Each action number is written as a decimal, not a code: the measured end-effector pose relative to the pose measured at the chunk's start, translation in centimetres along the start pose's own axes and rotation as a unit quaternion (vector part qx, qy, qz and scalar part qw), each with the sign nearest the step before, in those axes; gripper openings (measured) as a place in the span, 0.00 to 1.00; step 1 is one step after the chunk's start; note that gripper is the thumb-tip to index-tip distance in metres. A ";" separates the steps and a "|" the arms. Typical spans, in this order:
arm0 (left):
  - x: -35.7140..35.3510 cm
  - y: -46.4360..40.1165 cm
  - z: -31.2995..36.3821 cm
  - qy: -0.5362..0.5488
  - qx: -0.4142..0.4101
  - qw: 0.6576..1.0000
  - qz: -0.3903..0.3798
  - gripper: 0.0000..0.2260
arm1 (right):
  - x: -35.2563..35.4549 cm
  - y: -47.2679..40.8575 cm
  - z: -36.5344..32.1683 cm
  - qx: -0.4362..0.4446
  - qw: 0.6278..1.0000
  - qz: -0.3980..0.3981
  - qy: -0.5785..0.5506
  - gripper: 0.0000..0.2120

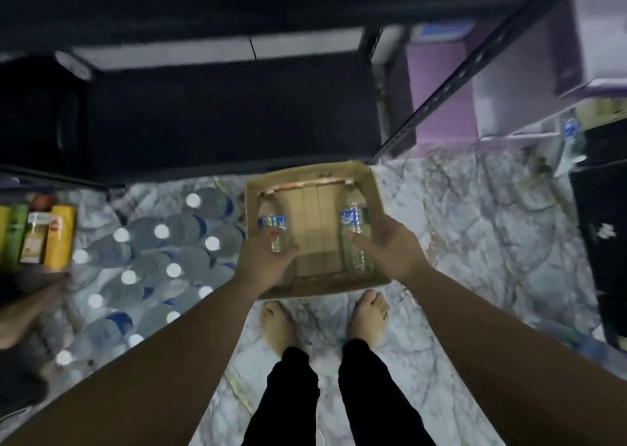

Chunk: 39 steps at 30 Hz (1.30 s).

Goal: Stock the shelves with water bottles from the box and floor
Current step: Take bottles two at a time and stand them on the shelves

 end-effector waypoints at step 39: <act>-13.3 -25.3 -13.7 0.004 0.051 0.997 0.061 0.35 | -16.3 -27.3 14.7 -0.081 0.995 0.057 -0.024 0.44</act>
Point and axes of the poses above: each hand's wrist, its own y-axis away from the middle knuckle, its own x-axis out of the back of the hand, z = x × y, the point moved 4 cm from there along -y, towards the middle knuckle, and after that the axes turned 5 degrees about -z, right-handed, at the moved point
